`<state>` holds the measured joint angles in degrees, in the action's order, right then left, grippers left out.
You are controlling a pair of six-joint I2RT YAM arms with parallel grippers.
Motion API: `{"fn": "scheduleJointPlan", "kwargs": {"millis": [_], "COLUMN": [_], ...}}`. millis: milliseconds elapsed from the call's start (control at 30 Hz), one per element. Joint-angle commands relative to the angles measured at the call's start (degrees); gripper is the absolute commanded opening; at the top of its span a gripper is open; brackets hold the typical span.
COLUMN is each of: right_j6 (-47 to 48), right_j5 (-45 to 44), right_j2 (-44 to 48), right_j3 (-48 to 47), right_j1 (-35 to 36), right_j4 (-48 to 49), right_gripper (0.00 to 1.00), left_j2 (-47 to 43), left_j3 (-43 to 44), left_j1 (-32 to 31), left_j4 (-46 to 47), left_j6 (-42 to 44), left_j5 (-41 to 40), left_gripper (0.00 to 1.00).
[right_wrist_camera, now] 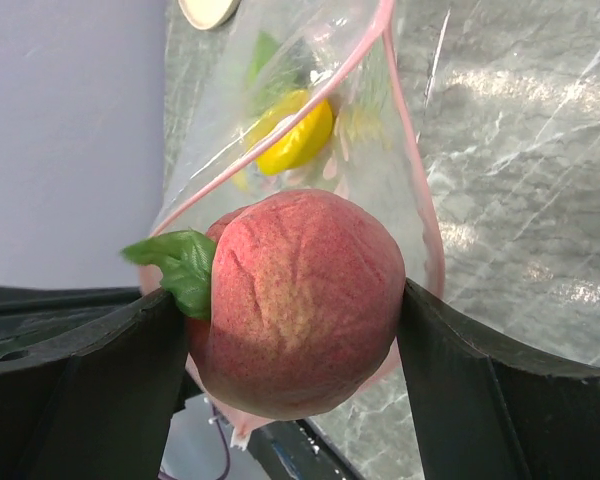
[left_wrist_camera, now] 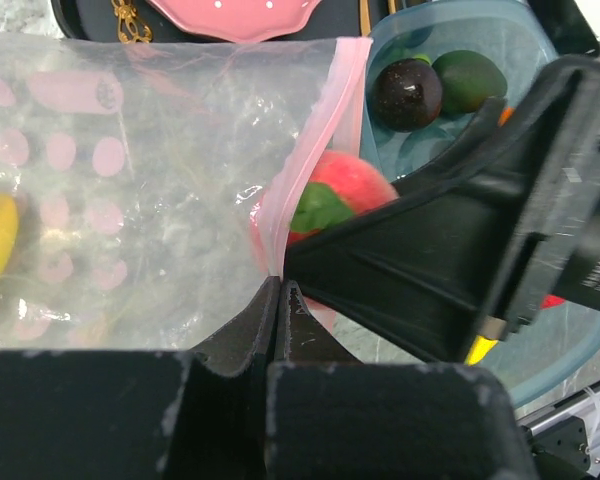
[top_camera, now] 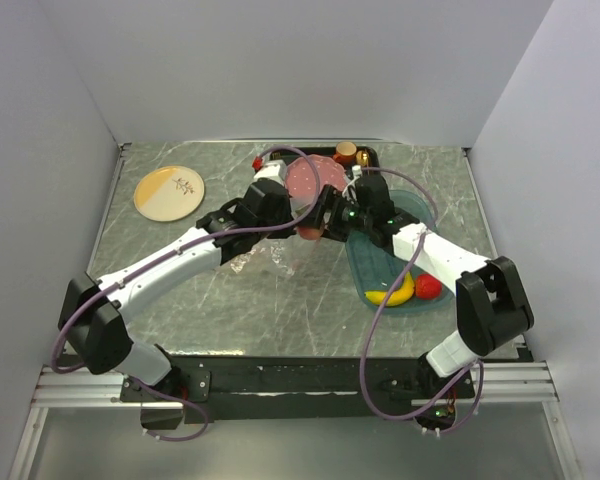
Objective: Place the food in the zip-top bag and seal the zipper
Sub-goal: Place the fake fruit in the zipper food storage bag.
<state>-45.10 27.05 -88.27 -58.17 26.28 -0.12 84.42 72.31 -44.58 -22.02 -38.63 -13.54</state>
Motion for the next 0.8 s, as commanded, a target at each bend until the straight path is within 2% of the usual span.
{"fn": "scheduleJointPlan", "kwargs": {"millis": [0, 67, 233, 300, 367, 567, 767], "right_j6": [1.42, 1.68, 3.44, 5.37, 7.29, 8.98, 9.77], "right_j5": [-0.15, -0.59, -3.23, -6.47, -10.06, -14.74, -24.84], "right_j2": [-2.16, -2.52, -1.82, -0.6, 0.46, 6.17, 16.0], "right_j3": [-5.01, -5.37, -5.55, -5.98, -6.08, -4.58, -1.51], "right_j1": [1.31, 2.01, 2.46, 2.37, 2.46, 1.67, -2.28], "right_j4": [0.47, 0.47, -3.22, -6.97, -9.27, -11.56, -17.88], "right_gripper": [0.59, 0.64, 0.91, 0.92, 1.0, 1.0, 1.0], "left_j2": [-2.69, -2.6, -2.77, -2.77, -2.95, -3.3, -3.12], "left_j3": [-0.24, 0.02, 0.11, 0.28, 0.37, -0.51, -0.51], "left_j1": [-0.07, 0.02, -0.07, 0.02, 0.02, -0.07, -0.07], "left_j4": [2.25, 2.07, 1.98, 1.63, 1.45, 2.16, 1.45], "left_j6": [-0.48, -0.74, -0.57, -0.48, -0.74, -1.18, -0.92], "left_j5": [0.44, 0.62, 0.18, -0.43, -1.13, -0.7, -1.22], "left_gripper": [0.01, 0.01, 0.01, 0.01, 0.01, 0.01, 0.01]}}
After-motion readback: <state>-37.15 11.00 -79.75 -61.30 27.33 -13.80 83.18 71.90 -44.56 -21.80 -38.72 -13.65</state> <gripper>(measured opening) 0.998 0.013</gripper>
